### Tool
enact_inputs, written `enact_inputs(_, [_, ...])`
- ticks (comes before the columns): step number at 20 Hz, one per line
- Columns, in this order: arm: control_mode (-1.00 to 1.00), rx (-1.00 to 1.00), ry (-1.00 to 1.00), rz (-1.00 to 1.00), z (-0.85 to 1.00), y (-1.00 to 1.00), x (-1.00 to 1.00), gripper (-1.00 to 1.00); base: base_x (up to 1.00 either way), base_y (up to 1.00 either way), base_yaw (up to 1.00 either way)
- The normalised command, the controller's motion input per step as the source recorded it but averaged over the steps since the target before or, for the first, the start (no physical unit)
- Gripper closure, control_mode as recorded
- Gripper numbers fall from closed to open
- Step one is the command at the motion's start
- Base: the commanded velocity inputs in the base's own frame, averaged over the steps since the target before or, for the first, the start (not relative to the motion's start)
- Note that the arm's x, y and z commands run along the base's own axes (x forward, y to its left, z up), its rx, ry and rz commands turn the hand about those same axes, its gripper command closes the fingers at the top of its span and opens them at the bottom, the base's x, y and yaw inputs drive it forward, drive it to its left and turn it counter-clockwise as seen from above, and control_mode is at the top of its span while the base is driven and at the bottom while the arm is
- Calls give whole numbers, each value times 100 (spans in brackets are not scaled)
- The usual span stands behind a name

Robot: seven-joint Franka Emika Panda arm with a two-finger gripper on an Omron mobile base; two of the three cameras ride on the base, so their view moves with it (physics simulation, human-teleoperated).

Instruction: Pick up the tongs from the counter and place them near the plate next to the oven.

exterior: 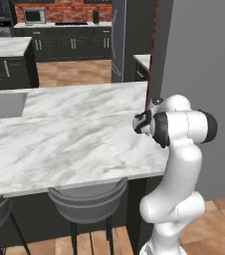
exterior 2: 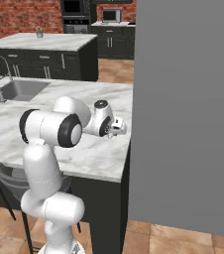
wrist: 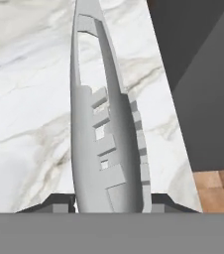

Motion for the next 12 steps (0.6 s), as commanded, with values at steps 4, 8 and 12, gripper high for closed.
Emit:
enact_inputs(4, [-100, 7, -11, -1, 100, 7, -70, 100, 0, 0, 0])
enact_inputs(8, [-100, 7, -12, 0, 100, 15, -100, 100, 0, 0, 0])
enact_inputs(12, [-100, 8, -2, 0, 100, 31, -100, 100, 0, 0, 0])
